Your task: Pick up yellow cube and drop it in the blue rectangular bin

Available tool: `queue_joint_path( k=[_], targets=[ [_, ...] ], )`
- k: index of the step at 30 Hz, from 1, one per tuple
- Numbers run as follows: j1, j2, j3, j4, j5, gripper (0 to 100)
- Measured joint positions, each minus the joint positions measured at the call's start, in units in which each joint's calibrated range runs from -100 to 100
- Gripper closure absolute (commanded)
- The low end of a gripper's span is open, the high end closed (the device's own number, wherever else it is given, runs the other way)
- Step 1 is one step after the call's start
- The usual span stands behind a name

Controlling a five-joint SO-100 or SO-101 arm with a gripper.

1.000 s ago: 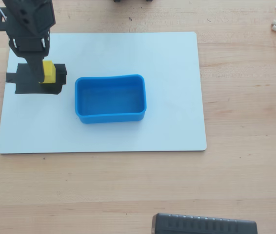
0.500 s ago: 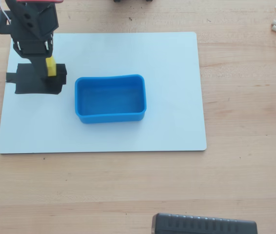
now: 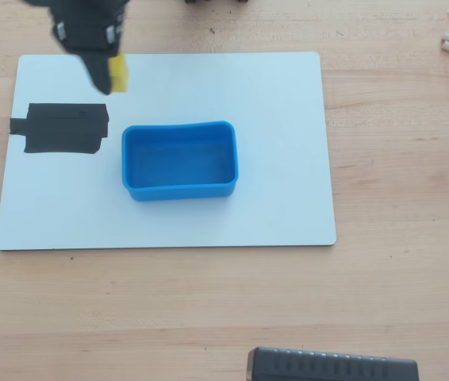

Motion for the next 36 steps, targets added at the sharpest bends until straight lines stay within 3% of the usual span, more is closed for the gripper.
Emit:
queue_joint_path(
  k=[12,24,28,36],
  targets=[
    [-22.08,-6.57,0.0,-2.92,-10.11,91],
    [-21.92,1.07,0.8,-16.08,-10.74,90],
    [-21.92,1.07,1.1,-16.52,-10.74,76],
    [-23.03,0.27,4.31,-14.58,-10.74,76]
  ],
)
